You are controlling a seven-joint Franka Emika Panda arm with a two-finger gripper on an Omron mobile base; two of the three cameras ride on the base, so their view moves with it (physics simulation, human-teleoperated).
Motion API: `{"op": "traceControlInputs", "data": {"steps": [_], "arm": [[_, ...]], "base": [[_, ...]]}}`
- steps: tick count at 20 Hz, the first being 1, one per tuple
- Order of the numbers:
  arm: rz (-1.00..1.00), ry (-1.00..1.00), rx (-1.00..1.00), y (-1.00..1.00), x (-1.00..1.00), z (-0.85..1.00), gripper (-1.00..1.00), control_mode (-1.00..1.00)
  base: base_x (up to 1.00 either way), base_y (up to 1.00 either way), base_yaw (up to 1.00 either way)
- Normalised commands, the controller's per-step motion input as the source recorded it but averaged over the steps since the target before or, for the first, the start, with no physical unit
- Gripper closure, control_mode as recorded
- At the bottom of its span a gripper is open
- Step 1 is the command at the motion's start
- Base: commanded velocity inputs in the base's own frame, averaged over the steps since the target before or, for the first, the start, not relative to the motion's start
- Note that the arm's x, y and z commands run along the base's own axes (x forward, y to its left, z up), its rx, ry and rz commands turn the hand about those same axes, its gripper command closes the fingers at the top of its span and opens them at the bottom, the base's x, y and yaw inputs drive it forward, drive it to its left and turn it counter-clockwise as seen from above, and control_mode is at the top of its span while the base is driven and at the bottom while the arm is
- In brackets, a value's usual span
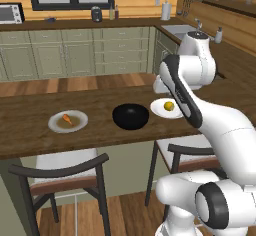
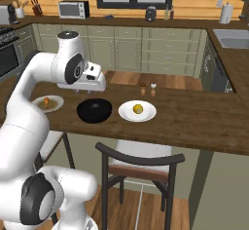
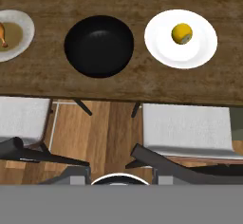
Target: Pick the chicken drumstick and lemon from their plates and place them in the bowl. Then put the bowl in the fridge.
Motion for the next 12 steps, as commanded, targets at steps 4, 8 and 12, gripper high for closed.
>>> {"op": "traceControlInputs", "data": {"steps": [4,8,12], "arm": [[0.00,-0.09,0.00,-0.12,0.00,-0.14,-1.00,-1.00],[0.00,-0.01,0.00,-0.74,0.05,-0.19,-1.00,-1.00],[0.00,0.00,0.00,-0.76,0.44,-0.10,-1.00,-1.00]], "base": [[0.00,0.00,0.00],[0.00,0.00,0.00],[0.00,0.00,0.00]]}}
